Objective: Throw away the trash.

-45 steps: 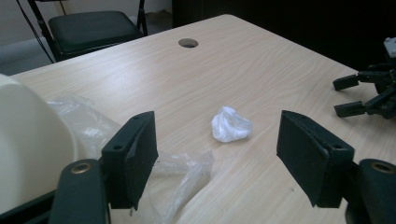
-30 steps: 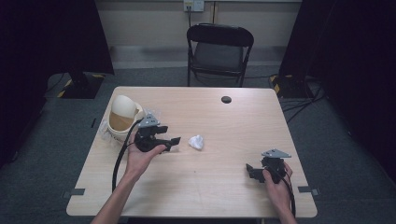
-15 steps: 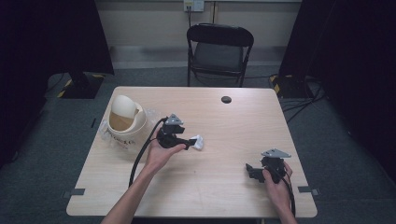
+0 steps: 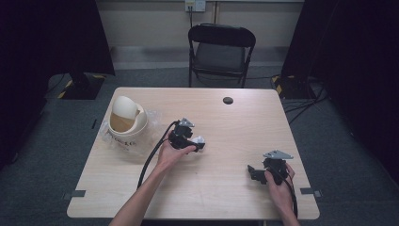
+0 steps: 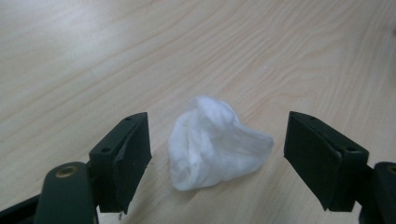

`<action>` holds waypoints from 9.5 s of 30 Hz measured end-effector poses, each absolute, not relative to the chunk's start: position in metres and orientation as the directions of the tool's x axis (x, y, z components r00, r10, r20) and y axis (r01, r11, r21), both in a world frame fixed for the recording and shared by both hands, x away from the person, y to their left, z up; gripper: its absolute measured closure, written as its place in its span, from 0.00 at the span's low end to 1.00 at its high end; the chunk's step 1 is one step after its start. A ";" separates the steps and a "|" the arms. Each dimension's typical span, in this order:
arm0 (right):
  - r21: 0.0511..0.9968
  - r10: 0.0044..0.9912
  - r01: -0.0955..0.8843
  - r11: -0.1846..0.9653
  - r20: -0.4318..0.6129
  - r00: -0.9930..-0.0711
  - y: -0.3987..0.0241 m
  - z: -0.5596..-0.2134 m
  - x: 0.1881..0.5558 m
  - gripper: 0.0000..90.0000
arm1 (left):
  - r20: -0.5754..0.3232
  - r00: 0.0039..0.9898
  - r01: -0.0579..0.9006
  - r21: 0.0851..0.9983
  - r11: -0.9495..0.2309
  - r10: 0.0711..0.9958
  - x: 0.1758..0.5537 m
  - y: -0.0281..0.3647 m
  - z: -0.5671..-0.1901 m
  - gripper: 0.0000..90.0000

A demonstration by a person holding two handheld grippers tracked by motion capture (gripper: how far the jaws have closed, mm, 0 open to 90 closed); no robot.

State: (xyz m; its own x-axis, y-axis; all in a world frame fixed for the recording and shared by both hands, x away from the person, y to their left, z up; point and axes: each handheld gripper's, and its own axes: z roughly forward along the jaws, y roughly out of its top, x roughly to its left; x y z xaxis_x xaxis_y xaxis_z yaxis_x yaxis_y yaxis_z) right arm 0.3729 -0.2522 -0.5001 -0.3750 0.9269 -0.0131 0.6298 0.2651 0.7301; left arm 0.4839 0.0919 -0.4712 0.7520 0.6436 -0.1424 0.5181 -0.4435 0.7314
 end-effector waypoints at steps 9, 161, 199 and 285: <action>0.729 0.927 0.631 0.265 -0.012 -0.375 -0.252 -0.500 0.373 0.11 | -0.089 0.730 0.534 0.692 -0.485 0.677 0.484 0.077 -0.481 0.26; 0.729 0.927 0.631 0.265 -0.012 -0.375 -0.252 -0.500 0.373 0.11 | -0.114 0.564 0.464 0.863 -0.200 0.818 0.411 0.340 -0.365 0.73; 0.729 0.927 0.631 0.265 -0.012 -0.375 -0.252 -0.500 0.373 0.11 | -0.123 0.541 0.527 0.820 -0.222 0.832 0.444 0.319 -0.376 0.42; 0.729 0.927 0.631 0.265 -0.012 -0.375 -0.252 -0.500 0.373 0.11 | -0.101 0.571 0.611 0.715 -0.340 0.814 0.331 0.282 -0.489 0.18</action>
State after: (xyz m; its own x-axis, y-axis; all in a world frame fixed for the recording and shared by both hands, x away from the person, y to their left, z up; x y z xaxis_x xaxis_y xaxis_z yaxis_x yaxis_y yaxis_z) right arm 0.3727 -0.2521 -0.5000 -0.3746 0.9271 -0.0123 0.6315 0.2648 0.7288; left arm 0.3308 0.2818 -0.4894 0.5715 0.8143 -0.1012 0.6107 -0.3397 0.7153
